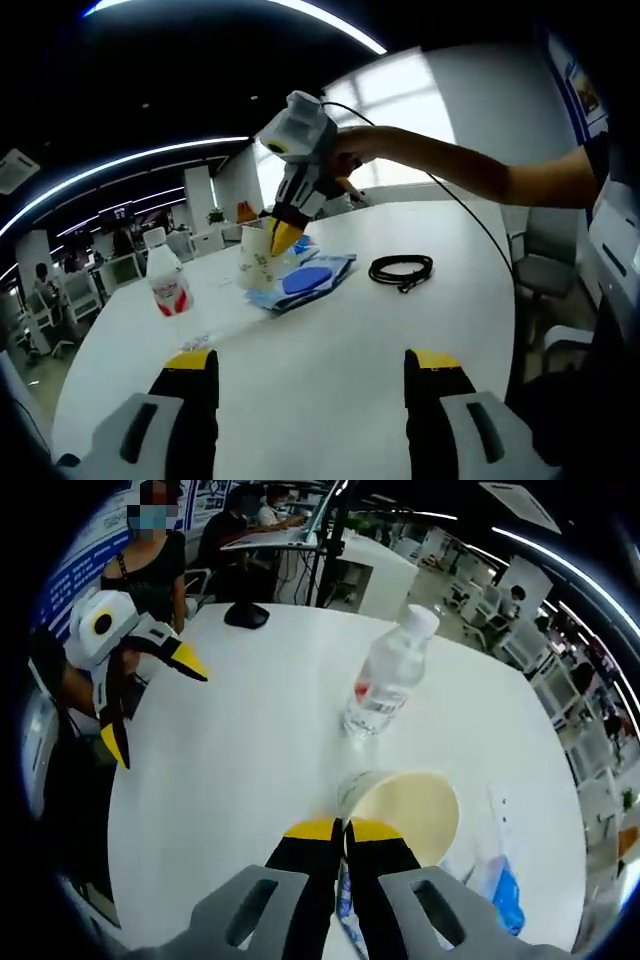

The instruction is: Arrange the tabletop items into an orderly group along one side of the table until the central work area is clear of visible clutter.

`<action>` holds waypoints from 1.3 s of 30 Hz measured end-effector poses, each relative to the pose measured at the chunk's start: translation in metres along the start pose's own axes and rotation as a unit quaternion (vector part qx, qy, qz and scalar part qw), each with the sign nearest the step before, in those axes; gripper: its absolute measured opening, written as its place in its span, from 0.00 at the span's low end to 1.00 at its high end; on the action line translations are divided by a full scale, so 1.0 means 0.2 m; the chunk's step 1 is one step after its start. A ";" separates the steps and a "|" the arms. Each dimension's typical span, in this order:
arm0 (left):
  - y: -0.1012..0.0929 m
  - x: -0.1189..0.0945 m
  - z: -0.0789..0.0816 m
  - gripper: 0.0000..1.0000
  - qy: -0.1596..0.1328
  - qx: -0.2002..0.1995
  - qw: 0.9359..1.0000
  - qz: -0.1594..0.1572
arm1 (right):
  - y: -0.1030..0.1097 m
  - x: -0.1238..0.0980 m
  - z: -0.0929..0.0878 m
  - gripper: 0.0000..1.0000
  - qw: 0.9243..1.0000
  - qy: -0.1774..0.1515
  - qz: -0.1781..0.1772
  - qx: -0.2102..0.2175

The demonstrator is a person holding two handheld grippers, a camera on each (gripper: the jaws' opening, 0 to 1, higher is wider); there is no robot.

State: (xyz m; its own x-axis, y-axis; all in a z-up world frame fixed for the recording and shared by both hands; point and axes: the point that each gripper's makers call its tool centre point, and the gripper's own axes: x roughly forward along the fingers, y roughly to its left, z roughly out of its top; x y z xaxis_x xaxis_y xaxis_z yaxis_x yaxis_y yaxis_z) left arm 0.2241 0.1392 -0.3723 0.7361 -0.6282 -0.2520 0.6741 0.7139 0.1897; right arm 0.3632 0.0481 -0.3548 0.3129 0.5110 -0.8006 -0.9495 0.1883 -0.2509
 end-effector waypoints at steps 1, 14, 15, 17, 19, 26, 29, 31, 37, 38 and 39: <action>0.00 0.00 0.00 0.75 0.000 0.000 1.000 0.001 | 0.00 0.00 0.00 0.01 1.000 0.005 0.002 -0.002; -0.01 0.00 0.01 0.75 0.001 0.001 1.000 -0.001 | -0.02 0.09 0.04 0.01 0.997 0.063 0.029 -0.023; 0.00 0.00 0.01 0.75 0.001 0.000 1.000 -0.001 | -0.02 0.09 0.04 0.01 0.997 0.067 0.030 -0.025; 0.00 0.00 0.00 0.75 0.003 0.000 1.000 0.000 | -0.03 0.11 0.06 0.01 0.997 0.073 0.031 -0.025; 0.00 0.00 0.00 0.75 0.004 0.001 1.000 0.000 | -0.03 0.12 0.07 0.01 0.996 0.078 0.037 -0.027; 0.00 -0.01 0.00 0.75 0.004 0.003 1.000 0.002 | -0.02 0.13 0.07 0.01 0.993 0.097 0.052 -0.033; 0.00 -0.01 0.00 0.75 0.007 0.011 1.000 0.002 | -0.03 0.15 0.07 0.01 0.992 0.105 0.055 -0.033; 0.00 -0.02 0.01 0.75 0.006 0.013 1.000 0.002 | -0.03 0.16 0.07 0.01 0.992 0.108 0.059 -0.033; 0.01 -0.03 0.01 0.75 0.005 0.012 1.000 0.004 | -0.05 0.20 0.10 0.01 0.990 0.118 0.065 -0.034; 0.01 -0.03 0.00 0.75 0.005 0.012 1.000 0.004 | -0.05 0.20 0.10 0.01 0.990 0.120 0.066 -0.035; 0.01 -0.03 0.00 0.75 0.005 0.011 1.000 0.005 | -0.05 0.20 0.10 0.01 0.990 0.121 0.068 -0.035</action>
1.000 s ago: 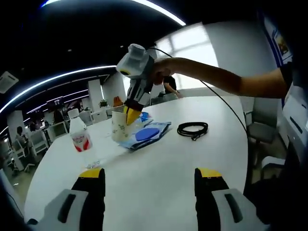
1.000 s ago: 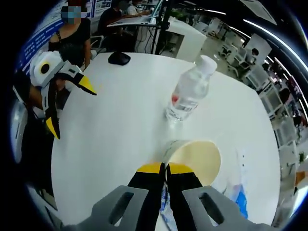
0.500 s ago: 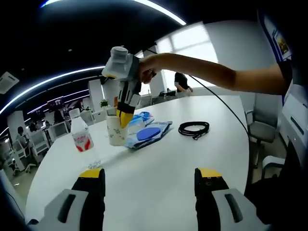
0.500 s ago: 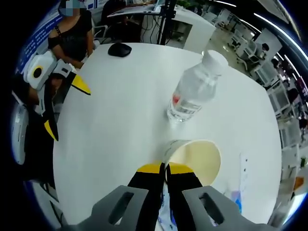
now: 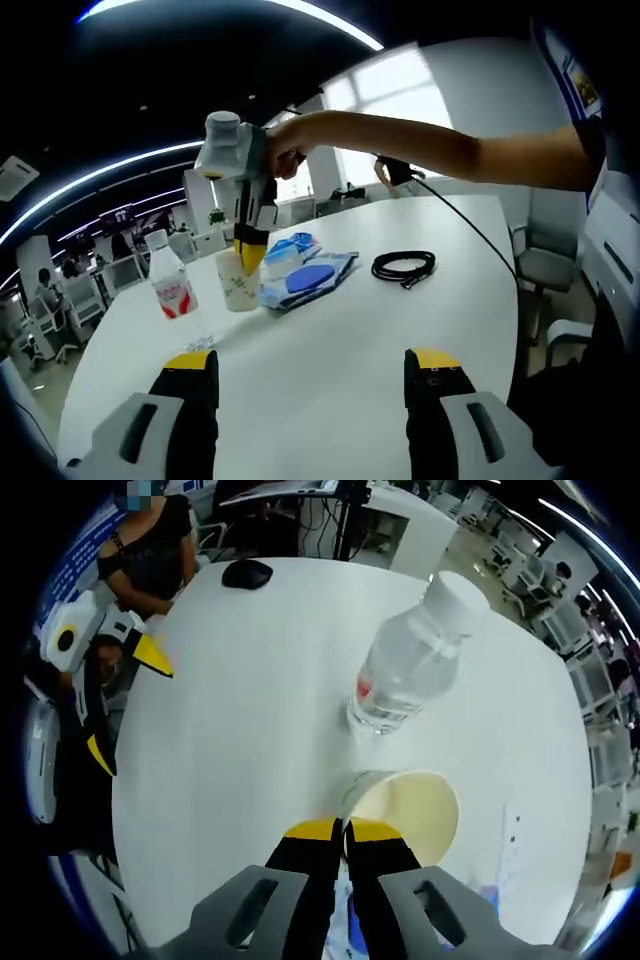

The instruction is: Arrange the tabletop items into an orderly group along one side of the table until the central work area is clear of visible clutter.

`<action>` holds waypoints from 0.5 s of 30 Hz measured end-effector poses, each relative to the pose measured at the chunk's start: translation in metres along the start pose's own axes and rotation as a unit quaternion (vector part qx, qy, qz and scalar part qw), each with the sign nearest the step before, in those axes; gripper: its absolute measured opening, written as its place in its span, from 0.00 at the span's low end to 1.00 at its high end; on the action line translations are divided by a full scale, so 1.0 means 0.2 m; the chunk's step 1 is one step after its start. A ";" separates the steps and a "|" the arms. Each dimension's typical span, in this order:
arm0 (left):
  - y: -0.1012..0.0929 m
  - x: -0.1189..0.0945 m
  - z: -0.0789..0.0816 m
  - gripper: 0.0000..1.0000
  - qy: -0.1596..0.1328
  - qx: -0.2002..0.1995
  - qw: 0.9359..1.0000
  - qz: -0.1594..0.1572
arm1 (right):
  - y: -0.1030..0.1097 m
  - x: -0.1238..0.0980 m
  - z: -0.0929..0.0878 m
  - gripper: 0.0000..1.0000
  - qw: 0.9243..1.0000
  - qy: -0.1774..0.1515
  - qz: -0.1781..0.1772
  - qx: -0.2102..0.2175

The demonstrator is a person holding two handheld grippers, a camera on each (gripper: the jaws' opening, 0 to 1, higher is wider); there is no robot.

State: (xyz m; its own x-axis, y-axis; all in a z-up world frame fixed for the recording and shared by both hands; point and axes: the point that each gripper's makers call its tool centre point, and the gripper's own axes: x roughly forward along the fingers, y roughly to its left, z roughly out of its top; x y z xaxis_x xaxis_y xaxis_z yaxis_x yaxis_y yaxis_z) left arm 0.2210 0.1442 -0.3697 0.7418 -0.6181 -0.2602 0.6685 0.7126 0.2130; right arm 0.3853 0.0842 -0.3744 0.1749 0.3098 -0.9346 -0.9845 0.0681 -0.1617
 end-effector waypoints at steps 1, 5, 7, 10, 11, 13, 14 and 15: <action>0.00 0.00 0.00 0.75 0.000 -0.001 1.000 0.000 | 0.00 0.00 0.00 0.01 1.000 0.002 0.002 0.000; 0.01 0.00 0.00 0.75 0.001 0.000 1.000 0.001 | 0.00 0.01 0.01 0.01 1.000 0.007 0.004 -0.002; 0.01 0.00 -0.01 0.75 0.001 0.000 1.000 0.001 | -0.01 0.01 0.01 0.01 1.000 0.009 0.004 -0.002; 0.02 0.00 -0.01 0.75 0.000 -0.001 1.000 0.004 | -0.03 0.03 0.00 0.01 0.999 0.031 0.004 -0.010; 0.02 0.00 -0.01 0.75 0.000 -0.001 1.000 0.004 | -0.04 0.03 0.00 0.01 0.999 0.032 0.004 -0.010; 0.02 0.00 -0.01 0.75 -0.001 -0.002 1.000 0.003 | -0.04 0.03 0.02 0.01 1.000 0.029 0.003 -0.010; 0.02 0.00 -0.01 0.75 -0.001 -0.002 1.000 0.002 | -0.04 0.03 0.02 0.01 1.000 0.026 0.004 -0.011; 0.02 0.00 -0.01 0.75 0.000 -0.002 1.000 0.002 | -0.04 0.04 0.03 0.01 1.000 0.026 0.005 -0.012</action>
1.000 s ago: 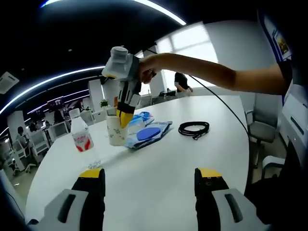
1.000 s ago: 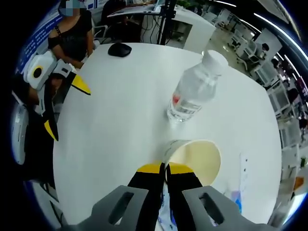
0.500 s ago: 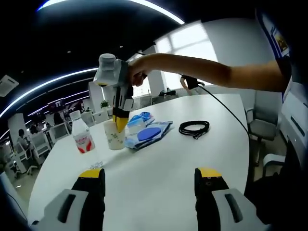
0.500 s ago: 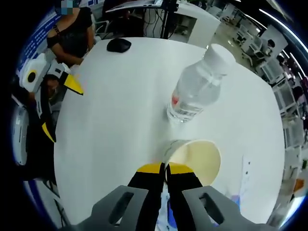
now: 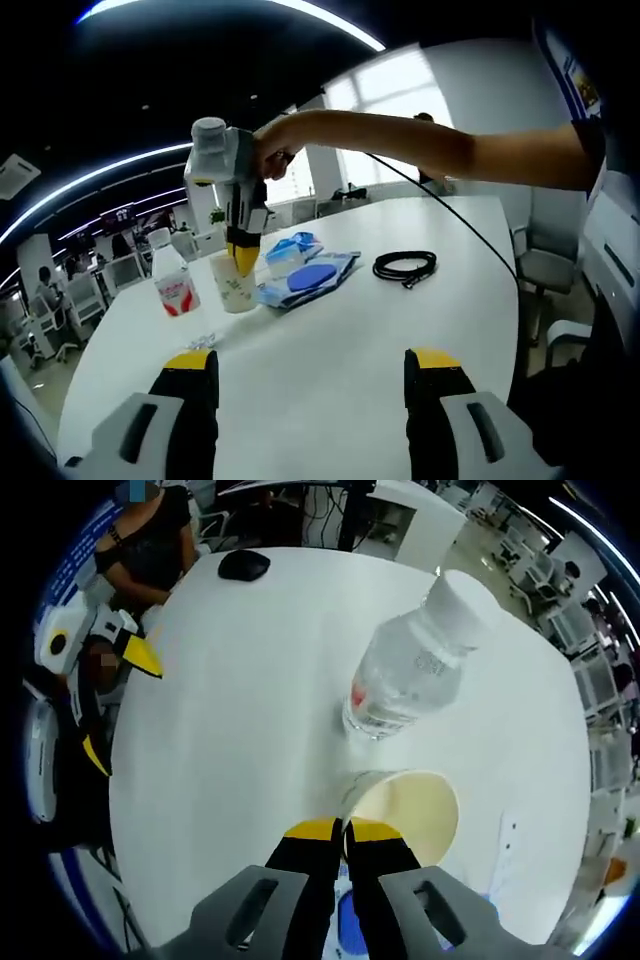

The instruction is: Arrange the tabletop items into an orderly group along one side of the table until the central work area is clear of visible clutter.

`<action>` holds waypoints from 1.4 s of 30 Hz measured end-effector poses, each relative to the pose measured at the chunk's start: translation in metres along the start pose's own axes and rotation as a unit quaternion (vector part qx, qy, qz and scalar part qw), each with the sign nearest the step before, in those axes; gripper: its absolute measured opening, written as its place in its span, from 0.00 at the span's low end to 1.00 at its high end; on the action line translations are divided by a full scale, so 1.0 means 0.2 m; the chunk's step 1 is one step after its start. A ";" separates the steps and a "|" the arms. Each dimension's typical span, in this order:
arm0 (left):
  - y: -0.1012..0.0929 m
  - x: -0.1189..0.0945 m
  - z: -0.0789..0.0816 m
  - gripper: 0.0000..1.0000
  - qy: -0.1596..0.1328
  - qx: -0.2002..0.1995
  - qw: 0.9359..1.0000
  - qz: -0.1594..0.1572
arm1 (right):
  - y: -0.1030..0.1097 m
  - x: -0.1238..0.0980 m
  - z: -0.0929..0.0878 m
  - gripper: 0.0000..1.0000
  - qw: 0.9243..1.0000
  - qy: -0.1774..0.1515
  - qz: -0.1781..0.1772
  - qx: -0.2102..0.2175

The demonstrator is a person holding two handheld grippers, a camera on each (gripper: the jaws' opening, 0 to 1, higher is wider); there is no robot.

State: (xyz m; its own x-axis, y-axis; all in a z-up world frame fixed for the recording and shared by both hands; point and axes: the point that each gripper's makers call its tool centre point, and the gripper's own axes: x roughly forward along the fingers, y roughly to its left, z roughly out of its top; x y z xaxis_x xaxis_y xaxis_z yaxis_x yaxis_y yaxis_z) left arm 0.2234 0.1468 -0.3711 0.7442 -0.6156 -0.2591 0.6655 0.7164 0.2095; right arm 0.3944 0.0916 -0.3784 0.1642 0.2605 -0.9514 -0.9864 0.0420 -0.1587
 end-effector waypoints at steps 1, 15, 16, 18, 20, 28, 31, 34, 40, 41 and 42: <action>0.00 0.00 0.00 0.75 0.002 0.000 1.000 0.000 | 0.00 0.00 0.00 0.01 1.000 0.001 0.001 -0.001; 0.03 -0.02 -0.02 0.75 0.004 -0.004 1.000 0.007 | -0.01 0.06 0.05 0.01 0.999 0.027 0.001 -0.026; 0.03 -0.02 -0.02 0.75 0.003 -0.005 1.000 0.007 | -0.01 0.06 0.05 0.01 0.999 0.029 0.001 -0.026; 0.03 -0.02 -0.02 0.75 0.003 -0.006 1.000 0.008 | -0.02 0.07 0.05 0.01 0.999 0.032 0.002 -0.028; 0.03 -0.03 -0.03 0.75 0.004 -0.007 1.000 0.008 | -0.02 0.08 0.05 0.01 0.999 0.034 0.002 -0.027; 0.05 -0.04 -0.03 0.75 0.004 -0.007 1.000 0.010 | 0.00 0.10 0.06 0.01 0.999 0.041 0.006 -0.035; 0.05 -0.05 -0.04 0.75 0.005 -0.009 1.000 0.011 | 0.01 0.11 0.03 0.01 0.997 0.057 0.008 -0.052; 0.05 -0.05 -0.04 0.75 0.005 -0.010 1.000 0.011 | 0.01 0.12 0.03 0.01 0.997 0.063 0.005 -0.054; 0.05 -0.05 -0.04 0.75 0.005 -0.009 1.000 0.010 | 0.01 0.11 0.04 0.01 0.997 0.054 0.010 -0.047; 0.05 -0.05 -0.04 0.75 0.005 -0.009 1.000 0.009 | 0.01 0.11 0.05 0.01 0.997 0.054 0.010 -0.048; 0.05 -0.05 -0.04 0.75 0.005 -0.009 1.000 0.009 | 0.01 0.11 0.05 0.01 0.997 0.053 0.011 -0.050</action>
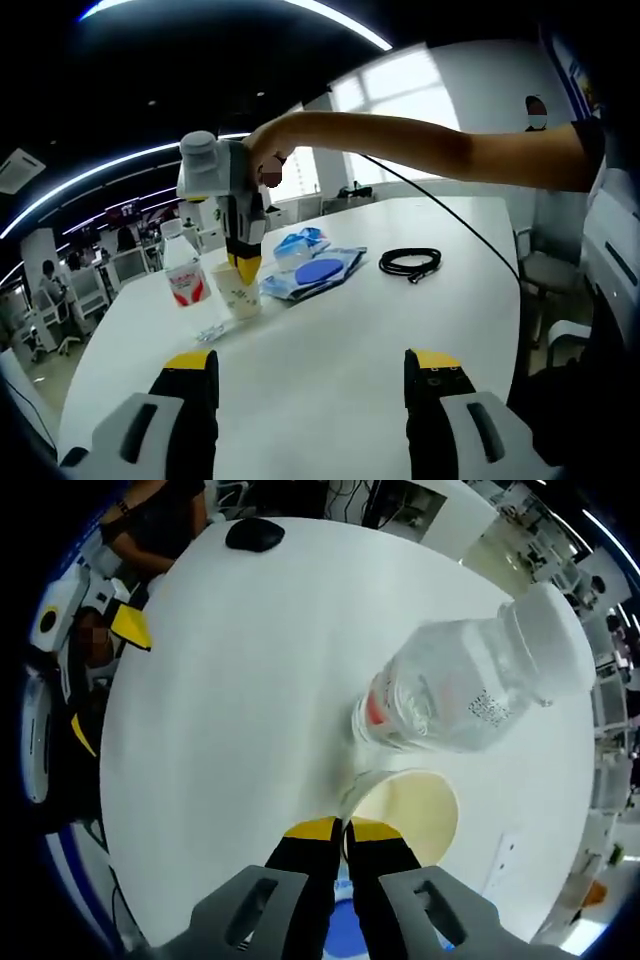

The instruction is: Arrange the tabletop items into an orderly group along one side of the table until the central work area is clear of visible clutter.

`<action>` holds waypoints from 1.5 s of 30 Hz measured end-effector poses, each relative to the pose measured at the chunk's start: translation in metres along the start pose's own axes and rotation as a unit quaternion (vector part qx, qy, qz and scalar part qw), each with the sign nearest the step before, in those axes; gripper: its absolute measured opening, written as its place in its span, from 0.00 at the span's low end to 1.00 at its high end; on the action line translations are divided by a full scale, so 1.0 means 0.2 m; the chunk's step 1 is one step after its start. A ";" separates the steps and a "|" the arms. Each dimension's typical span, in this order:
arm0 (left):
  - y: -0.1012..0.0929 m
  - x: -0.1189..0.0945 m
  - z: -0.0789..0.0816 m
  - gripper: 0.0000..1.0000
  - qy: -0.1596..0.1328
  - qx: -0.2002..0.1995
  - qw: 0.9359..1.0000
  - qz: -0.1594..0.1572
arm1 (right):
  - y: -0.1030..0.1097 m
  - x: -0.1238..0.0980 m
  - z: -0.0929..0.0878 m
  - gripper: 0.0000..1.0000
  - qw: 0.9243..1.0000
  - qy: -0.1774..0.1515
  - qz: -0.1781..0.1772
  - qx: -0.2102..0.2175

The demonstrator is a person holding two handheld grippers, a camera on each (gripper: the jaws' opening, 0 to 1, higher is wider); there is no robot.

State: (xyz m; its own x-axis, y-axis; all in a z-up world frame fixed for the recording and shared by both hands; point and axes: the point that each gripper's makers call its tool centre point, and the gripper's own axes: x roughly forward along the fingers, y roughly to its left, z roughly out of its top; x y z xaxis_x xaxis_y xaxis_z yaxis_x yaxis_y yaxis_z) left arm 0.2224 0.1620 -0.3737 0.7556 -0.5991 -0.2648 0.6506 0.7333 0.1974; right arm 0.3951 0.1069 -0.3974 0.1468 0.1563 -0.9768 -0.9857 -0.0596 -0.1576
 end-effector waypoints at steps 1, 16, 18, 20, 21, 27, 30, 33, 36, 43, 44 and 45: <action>0.00 0.00 0.00 0.75 0.000 0.000 1.000 0.000 | 0.00 0.00 0.00 0.01 1.000 0.000 0.001 -0.001; 0.01 -0.02 -0.01 0.75 -0.001 -0.005 1.000 0.004 | 0.00 0.01 0.03 0.08 1.000 -0.001 -0.007 -0.020; 0.01 -0.02 -0.01 0.75 -0.002 -0.005 1.000 0.005 | 0.00 0.01 0.03 0.09 1.000 -0.001 -0.007 -0.019; 0.01 -0.02 0.00 0.75 -0.003 -0.006 1.000 0.005 | 0.00 0.00 0.03 0.10 1.000 0.000 -0.007 -0.020; 0.01 -0.03 0.00 0.75 -0.004 -0.006 1.000 0.005 | 0.00 0.00 0.02 0.10 1.000 0.002 -0.006 -0.019; 0.00 -0.04 0.01 0.75 -0.004 -0.004 1.000 0.006 | 0.02 -0.03 0.01 0.11 1.000 -0.002 -0.009 -0.015; -0.01 -0.04 0.02 0.75 -0.005 -0.002 1.000 0.006 | 0.02 -0.06 0.02 0.11 1.000 -0.012 -0.010 -0.006; -0.02 -0.03 0.03 0.75 -0.007 -0.001 1.000 0.006 | 0.03 -0.08 0.02 0.12 1.000 -0.018 -0.015 -0.003; -0.04 -0.03 0.03 0.75 -0.007 0.002 1.000 0.003 | 0.04 -0.08 0.01 0.12 1.000 -0.017 -0.015 -0.004; -0.07 -0.02 0.06 0.75 -0.007 0.009 1.000 -0.001 | 0.07 -0.11 -0.02 0.12 1.000 -0.025 -0.016 0.002; -0.07 -0.02 0.07 0.75 -0.007 0.009 1.000 -0.001 | 0.07 -0.12 -0.02 0.12 1.000 -0.026 -0.016 0.001; -0.08 -0.02 0.07 0.75 -0.008 0.011 1.000 -0.002 | 0.07 -0.12 -0.02 0.12 0.999 -0.027 -0.017 0.000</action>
State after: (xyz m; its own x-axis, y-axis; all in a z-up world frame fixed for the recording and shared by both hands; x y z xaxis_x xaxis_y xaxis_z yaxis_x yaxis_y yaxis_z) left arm 0.2105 0.1478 -0.3619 0.7537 -0.6073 -0.2511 0.6553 0.7234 0.2174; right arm 0.3781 0.0975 -0.3762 0.1763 0.2109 -0.9615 -0.9802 -0.0523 -0.1912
